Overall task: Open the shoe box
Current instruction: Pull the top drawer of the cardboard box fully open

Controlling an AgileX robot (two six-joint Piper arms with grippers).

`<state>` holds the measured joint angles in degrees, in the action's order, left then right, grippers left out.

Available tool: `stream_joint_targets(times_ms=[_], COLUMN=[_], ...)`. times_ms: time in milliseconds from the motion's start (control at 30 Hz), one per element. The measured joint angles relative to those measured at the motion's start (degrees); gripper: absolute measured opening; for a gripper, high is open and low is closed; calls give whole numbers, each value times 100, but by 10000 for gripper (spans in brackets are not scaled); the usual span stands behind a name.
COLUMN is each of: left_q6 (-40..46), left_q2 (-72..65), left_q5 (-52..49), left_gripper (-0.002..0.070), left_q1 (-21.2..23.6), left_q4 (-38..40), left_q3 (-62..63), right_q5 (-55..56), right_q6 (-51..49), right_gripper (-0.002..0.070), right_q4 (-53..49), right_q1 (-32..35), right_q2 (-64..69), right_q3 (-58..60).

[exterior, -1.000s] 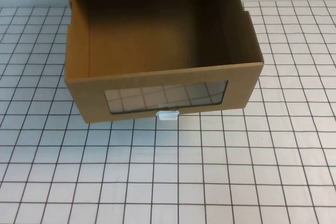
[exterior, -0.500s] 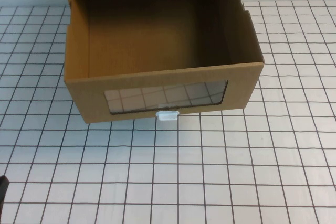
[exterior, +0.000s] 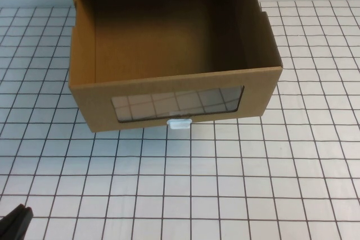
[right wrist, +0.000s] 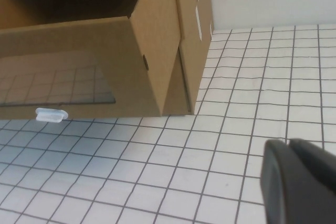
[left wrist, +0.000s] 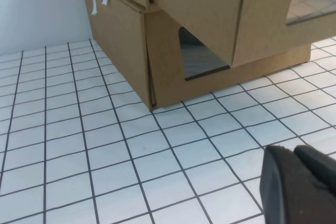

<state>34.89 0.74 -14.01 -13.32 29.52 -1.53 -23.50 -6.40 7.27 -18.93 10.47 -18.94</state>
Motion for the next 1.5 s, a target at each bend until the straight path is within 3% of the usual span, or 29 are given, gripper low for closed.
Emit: stream_joint_targets(times_ms=[433,733,1067,1333,1500], left_q6=[0,0,0,0,0], left_q2=[0,0,0,0,0], left_q5=[-13,-13,-36,-36,-36], left_gripper=[-2,-2,-2,-2,-2], left_q1=[0,0,0,0,0], left_q4=[0,-20,-20,-41,-41], left_q3=[0,0,0,0,0], right_q5=[73,769,1582,358,202], right_q6=[0,0,0,0,0], right_gripper=[-13,-13,-13,-13,-13], right_q4=[-601,-598,-598,-598,-598], right_q1=[60,1680,1836,1836,1836], right_q2=[0,-408,-1090,-1090,-1090], right_q3=[38,799,2018,2030,2030])
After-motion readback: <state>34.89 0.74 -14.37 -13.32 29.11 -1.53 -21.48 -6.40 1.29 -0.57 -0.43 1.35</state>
